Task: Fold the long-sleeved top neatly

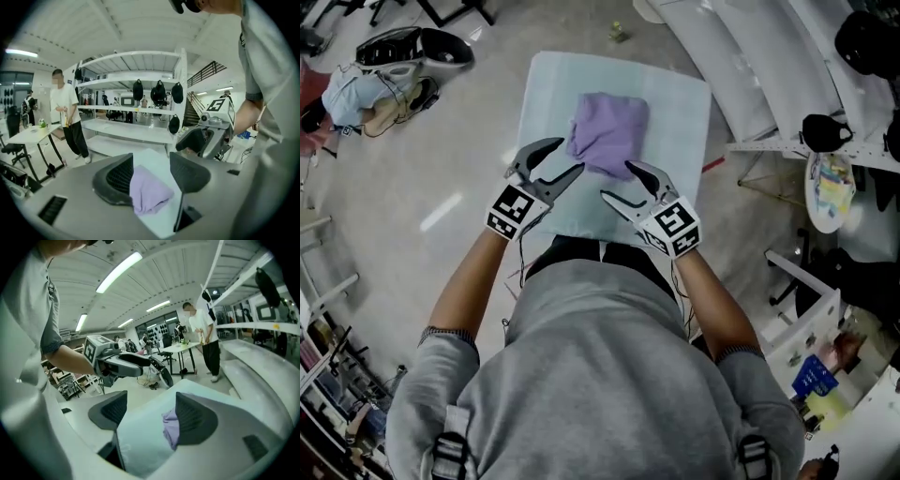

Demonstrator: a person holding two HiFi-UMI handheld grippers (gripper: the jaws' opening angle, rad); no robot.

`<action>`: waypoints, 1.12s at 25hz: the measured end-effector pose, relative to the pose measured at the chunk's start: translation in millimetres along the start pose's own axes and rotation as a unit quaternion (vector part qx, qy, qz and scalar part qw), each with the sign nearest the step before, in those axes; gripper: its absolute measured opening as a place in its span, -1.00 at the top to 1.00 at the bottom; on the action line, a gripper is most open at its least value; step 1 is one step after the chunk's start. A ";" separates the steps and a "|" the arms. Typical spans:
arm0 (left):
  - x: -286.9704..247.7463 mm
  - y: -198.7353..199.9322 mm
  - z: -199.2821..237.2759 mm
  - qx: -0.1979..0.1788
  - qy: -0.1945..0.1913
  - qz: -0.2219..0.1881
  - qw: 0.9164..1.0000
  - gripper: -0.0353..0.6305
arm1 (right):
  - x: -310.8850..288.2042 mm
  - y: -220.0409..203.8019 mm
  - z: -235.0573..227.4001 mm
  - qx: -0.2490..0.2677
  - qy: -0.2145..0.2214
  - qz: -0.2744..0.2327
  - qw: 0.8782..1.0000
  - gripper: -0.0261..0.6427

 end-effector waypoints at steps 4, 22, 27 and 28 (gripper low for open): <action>16.1 25.4 -54.9 0.008 0.029 -0.056 0.998 0.09 | 54.2 25.7 -4.6 0.030 -0.018 -0.052 0.998 -0.04; 29.1 48.2 -211.6 0.006 0.056 -0.166 0.985 0.84 | 197.3 49.1 28.6 0.103 -0.062 -0.162 0.979 0.90; 31.4 49.2 -235.6 -0.008 0.042 -0.172 0.984 0.85 | 209.6 49.1 37.3 0.109 -0.067 -0.167 0.978 0.90; 32.3 49.0 -237.6 -0.008 0.043 -0.172 0.984 0.85 | 210.7 50.2 39.1 0.110 -0.066 -0.168 0.977 0.90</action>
Point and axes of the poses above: the fingertips, and each gripper's own axes: x backward along the fingers, z to its left, y out of its top, the point moved 2 cm from there along x, backward along the fingers, and after that the axes turned 15 degrees about x, right-handed, at the moved point
